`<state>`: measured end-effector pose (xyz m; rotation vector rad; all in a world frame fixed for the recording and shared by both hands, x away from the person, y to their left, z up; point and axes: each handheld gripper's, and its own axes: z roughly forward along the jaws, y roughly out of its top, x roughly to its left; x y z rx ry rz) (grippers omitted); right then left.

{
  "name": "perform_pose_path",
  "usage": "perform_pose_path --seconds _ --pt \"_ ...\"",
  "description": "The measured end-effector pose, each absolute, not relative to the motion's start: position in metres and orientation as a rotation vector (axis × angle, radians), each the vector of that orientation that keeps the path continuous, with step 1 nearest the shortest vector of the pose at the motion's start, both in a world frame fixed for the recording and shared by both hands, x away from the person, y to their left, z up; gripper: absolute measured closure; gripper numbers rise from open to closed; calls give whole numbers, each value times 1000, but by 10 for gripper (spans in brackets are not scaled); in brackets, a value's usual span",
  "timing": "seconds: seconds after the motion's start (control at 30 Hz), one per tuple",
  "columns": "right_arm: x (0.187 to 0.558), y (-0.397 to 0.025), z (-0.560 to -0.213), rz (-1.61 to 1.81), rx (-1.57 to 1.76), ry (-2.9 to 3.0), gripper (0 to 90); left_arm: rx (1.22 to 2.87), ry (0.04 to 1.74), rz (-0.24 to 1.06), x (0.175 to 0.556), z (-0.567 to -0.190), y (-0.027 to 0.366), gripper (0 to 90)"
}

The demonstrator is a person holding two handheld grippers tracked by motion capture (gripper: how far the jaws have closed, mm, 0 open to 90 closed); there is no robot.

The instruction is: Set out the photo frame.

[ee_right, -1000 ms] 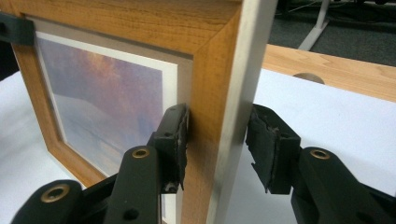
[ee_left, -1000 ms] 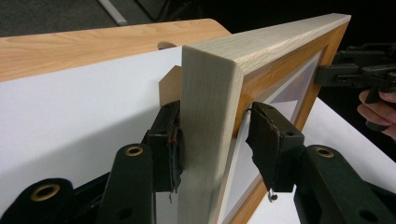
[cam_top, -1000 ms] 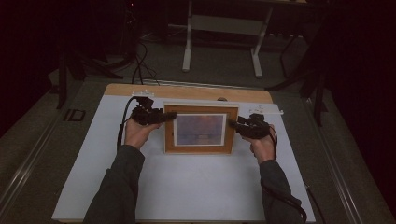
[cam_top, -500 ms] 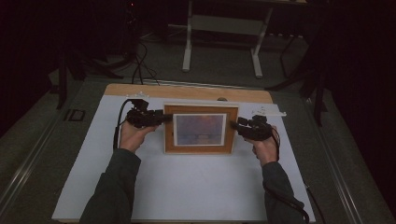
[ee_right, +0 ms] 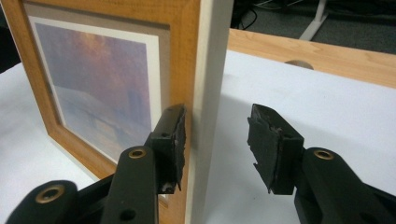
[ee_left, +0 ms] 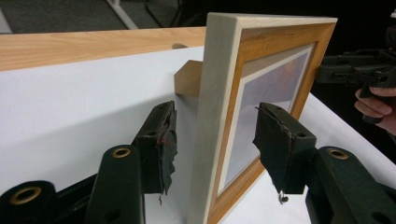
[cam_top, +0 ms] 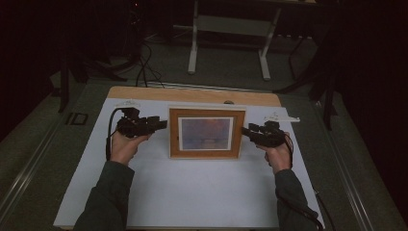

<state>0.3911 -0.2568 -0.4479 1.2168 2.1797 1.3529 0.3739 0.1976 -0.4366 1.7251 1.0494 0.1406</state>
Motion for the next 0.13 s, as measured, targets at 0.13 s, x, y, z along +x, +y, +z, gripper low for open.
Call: perform_pose_path --seconds 0.13 --pt "391 -260 -453 1345 1235 2195 547 1766 1085 195 362 -442 201 473"
